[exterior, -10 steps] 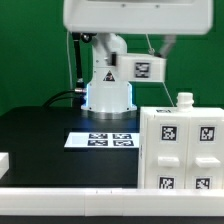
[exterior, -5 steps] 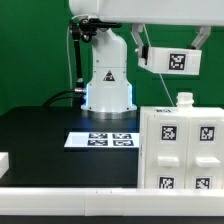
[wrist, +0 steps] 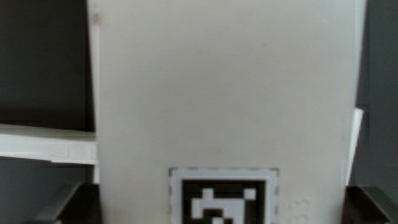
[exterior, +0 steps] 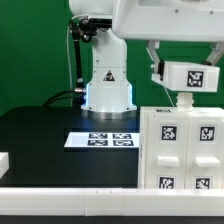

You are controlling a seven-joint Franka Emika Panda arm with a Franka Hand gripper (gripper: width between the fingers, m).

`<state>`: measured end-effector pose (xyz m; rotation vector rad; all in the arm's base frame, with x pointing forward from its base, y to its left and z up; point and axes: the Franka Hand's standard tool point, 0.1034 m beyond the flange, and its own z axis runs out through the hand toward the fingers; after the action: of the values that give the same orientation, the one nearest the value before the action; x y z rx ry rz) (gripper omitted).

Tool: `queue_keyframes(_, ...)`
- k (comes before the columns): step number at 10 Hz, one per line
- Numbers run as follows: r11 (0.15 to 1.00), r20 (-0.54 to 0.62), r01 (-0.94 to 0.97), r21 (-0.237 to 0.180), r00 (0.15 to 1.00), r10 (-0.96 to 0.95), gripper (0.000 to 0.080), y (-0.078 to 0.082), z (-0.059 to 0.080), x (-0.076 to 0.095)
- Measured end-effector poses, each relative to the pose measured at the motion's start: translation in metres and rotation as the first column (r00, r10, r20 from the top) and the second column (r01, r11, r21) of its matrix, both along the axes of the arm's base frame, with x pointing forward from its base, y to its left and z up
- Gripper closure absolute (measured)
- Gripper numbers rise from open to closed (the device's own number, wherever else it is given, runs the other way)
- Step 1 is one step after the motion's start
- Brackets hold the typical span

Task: Assemble cabinet

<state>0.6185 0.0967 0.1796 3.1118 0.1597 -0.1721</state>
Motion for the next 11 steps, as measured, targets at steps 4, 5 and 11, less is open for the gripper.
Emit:
queue_keyframes(4,1.000,0.029,-0.003,0.003,1.000,0.003,0.0245,0.002,-0.005,0.007)
queue_keyframes(5,1.000,0.037,-0.006,0.005,0.999,0.006,0.0245,0.004,-0.010,0.008)
queue_keyframes(11,1.000,0.049,-0.010,0.004,0.999,0.009,0.0245,0.005,-0.017,0.011)
